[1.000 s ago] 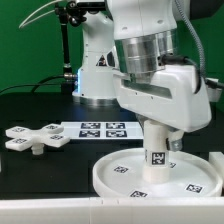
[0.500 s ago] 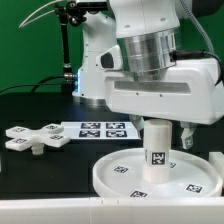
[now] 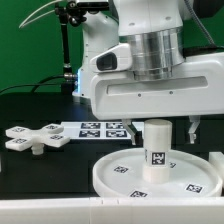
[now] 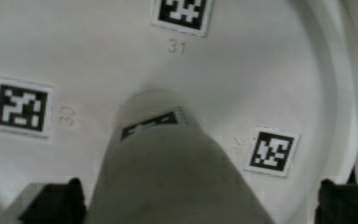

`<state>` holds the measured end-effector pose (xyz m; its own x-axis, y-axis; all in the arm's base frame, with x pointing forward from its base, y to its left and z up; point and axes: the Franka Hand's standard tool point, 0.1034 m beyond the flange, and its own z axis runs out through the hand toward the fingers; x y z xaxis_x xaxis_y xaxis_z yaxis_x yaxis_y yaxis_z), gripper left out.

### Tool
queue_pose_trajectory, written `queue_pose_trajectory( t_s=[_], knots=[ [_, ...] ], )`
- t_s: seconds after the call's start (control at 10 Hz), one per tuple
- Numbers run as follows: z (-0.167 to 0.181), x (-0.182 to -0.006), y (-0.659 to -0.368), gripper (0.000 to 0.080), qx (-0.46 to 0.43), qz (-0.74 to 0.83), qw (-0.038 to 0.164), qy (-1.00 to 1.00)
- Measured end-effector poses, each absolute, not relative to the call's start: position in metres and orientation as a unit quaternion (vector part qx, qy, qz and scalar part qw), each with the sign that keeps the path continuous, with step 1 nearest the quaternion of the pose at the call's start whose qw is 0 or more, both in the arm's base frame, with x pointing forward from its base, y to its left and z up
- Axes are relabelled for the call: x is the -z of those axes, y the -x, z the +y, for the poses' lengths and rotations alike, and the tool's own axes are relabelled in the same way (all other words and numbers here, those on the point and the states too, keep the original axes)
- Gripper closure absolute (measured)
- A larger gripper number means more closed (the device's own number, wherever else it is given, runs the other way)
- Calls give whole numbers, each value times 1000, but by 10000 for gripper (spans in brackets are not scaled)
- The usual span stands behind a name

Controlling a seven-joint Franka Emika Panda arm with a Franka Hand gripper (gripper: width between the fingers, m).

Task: Assemble round table

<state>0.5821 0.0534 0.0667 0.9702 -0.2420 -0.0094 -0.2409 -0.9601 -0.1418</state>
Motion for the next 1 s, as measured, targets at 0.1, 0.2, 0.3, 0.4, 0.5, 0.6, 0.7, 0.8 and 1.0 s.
queue_pose_trajectory(
  t_s=[0.1, 0.2, 0.3, 0.4, 0.5, 0.6, 0.7, 0.8, 1.0],
  knots=[
    [54, -67, -584, 151, 13, 63, 67, 996],
    [52, -67, -583, 151, 15, 26, 66, 997],
    [52, -67, -583, 151, 17, -11, 66, 998],
    [51, -67, -583, 151, 20, -51, 65, 996],
    [51, -66, -583, 151, 22, -85, 64, 994],
    [50, -66, -583, 151, 23, -121, 60, 991],
    [49, -65, -584, 151, 27, -197, 50, 979],
    [49, -66, -584, 151, 28, -249, 44, 967],
    [56, -66, -583, 151, 28, -342, 32, 939]
  ],
)
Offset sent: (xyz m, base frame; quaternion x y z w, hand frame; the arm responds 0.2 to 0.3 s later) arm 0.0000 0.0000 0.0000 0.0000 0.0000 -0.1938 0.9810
